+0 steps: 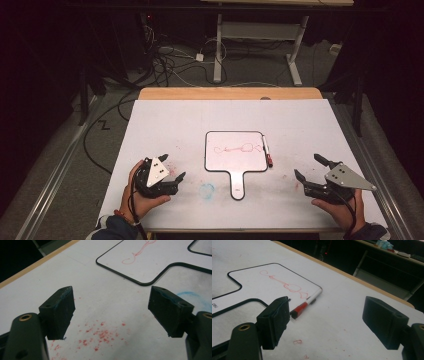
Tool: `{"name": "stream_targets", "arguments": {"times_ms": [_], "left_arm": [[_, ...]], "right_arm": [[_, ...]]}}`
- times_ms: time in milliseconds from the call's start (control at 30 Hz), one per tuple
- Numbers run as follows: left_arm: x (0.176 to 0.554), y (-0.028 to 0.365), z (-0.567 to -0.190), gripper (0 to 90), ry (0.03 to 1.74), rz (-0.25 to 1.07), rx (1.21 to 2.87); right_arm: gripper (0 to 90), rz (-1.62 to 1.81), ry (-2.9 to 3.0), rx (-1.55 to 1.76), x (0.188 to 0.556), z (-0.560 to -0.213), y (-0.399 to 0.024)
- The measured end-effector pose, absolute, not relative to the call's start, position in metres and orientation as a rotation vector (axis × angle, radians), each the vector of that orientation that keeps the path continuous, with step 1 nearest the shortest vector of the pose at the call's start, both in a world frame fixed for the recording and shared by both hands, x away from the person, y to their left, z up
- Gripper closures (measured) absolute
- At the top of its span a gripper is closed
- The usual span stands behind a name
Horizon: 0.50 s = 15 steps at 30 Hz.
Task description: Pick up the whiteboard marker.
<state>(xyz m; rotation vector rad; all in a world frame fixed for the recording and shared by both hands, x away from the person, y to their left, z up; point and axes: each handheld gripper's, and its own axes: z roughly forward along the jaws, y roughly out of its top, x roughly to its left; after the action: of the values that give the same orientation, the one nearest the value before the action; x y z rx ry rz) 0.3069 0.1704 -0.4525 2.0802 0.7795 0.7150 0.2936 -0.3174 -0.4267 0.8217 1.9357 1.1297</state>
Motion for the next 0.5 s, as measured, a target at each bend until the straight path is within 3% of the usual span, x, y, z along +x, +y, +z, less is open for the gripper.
{"name": "stream_targets", "arguments": {"times_ms": [500], "left_arm": [[0.313,0.163,-0.458,19.1,0.747,0.693,2.124]], "right_arm": [[26.3,1.112,2.069,0.918,0.313,-0.431,-0.319]]}}
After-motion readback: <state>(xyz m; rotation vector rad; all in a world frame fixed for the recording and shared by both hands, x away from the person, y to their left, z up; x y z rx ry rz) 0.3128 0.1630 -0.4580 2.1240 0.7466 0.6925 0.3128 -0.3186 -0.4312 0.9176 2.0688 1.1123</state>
